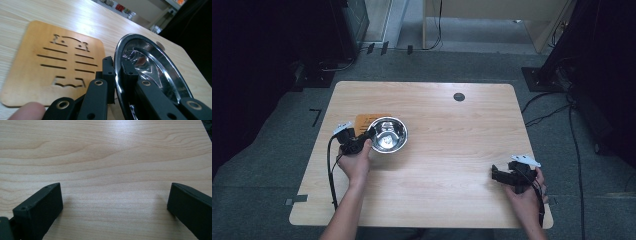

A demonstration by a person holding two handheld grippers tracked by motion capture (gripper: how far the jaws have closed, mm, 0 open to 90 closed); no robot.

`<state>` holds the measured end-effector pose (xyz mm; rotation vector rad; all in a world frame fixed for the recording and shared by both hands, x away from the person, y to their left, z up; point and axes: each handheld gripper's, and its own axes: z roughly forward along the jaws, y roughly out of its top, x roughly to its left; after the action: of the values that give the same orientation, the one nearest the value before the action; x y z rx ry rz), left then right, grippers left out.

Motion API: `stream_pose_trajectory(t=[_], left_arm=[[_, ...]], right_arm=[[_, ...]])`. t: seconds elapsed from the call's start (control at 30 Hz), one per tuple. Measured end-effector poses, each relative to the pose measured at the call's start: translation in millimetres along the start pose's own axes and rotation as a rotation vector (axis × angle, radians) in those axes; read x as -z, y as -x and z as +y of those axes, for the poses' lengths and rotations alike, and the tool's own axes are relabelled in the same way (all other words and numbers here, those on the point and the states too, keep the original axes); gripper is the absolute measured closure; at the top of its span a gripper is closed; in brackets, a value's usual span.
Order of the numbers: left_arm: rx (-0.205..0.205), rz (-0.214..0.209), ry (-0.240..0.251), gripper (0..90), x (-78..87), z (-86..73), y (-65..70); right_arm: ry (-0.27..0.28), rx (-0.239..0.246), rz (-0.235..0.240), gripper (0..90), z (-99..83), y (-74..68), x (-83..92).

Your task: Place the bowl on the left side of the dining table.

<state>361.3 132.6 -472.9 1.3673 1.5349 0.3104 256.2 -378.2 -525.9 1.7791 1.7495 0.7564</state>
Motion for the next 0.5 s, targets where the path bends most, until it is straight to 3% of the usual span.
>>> stream_pose_trajectory(t=[0.5], left_arm=[[0.132, 0.107, 0.106, 84.5, -2.5, 13.8, -32.3]], right_arm=[[0.001, 0.001, 0.000, 0.0, -0.1, 0.1, -0.1]])
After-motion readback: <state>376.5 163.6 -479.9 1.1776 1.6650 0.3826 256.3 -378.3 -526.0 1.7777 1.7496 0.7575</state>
